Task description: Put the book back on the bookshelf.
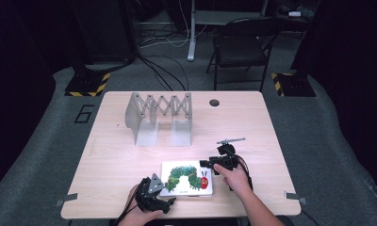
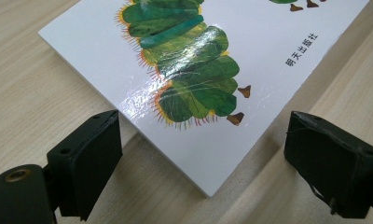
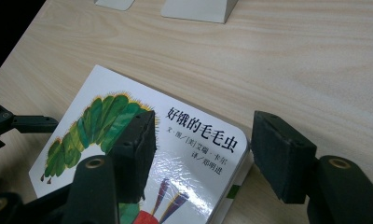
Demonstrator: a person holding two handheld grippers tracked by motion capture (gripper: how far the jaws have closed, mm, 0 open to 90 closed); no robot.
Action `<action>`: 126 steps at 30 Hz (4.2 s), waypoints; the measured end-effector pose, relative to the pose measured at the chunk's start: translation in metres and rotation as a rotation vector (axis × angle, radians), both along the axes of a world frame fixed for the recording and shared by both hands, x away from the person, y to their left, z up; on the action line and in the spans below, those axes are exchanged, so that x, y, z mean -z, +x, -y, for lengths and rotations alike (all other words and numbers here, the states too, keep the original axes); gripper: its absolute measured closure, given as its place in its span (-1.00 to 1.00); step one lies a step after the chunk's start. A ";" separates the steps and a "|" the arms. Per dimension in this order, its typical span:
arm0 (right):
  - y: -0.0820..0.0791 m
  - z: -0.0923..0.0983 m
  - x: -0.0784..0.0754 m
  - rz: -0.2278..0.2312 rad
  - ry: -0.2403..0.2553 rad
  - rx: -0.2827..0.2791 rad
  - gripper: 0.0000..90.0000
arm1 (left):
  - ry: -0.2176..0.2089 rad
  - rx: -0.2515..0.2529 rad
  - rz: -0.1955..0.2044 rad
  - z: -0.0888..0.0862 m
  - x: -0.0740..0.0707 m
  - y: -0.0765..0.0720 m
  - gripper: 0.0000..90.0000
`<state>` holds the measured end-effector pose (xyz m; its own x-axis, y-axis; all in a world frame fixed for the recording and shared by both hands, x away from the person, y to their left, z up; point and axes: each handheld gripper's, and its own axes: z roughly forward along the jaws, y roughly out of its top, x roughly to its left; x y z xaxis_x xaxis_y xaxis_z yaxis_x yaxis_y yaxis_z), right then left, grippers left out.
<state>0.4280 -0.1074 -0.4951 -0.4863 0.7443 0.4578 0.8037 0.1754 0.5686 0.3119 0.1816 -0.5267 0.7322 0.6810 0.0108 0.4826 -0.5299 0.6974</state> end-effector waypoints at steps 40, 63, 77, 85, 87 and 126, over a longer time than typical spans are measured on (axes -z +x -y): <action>-0.008 -0.002 -0.022 0.064 0.043 -0.011 -0.11 | 0.036 -0.050 -0.026 0.009 0.000 0.010 -0.99; -0.011 -0.007 -0.035 0.089 0.045 -0.012 -0.11 | 0.055 -0.071 -0.055 0.012 -0.003 0.013 -1.00; -0.009 -0.007 -0.032 0.079 0.037 -0.023 -0.10 | 0.110 -0.032 0.049 0.016 -0.007 0.005 -0.88; -0.009 -0.007 -0.032 0.080 0.037 -0.023 -0.09 | 0.112 -0.031 0.081 0.017 -0.006 0.002 -0.84; -0.009 -0.007 -0.032 0.080 0.036 -0.023 -0.09 | 0.111 -0.019 0.079 0.016 -0.006 0.002 -0.83; -0.004 -0.005 -0.022 0.046 0.032 -0.019 -0.11 | 0.110 0.026 0.183 0.018 -0.004 -0.008 -0.66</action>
<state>0.4242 -0.1022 -0.4728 -0.5211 0.7200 0.4582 0.7734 0.1714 0.6103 0.3043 0.1637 -0.5228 0.7285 0.6493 0.2184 0.3387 -0.6185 0.7090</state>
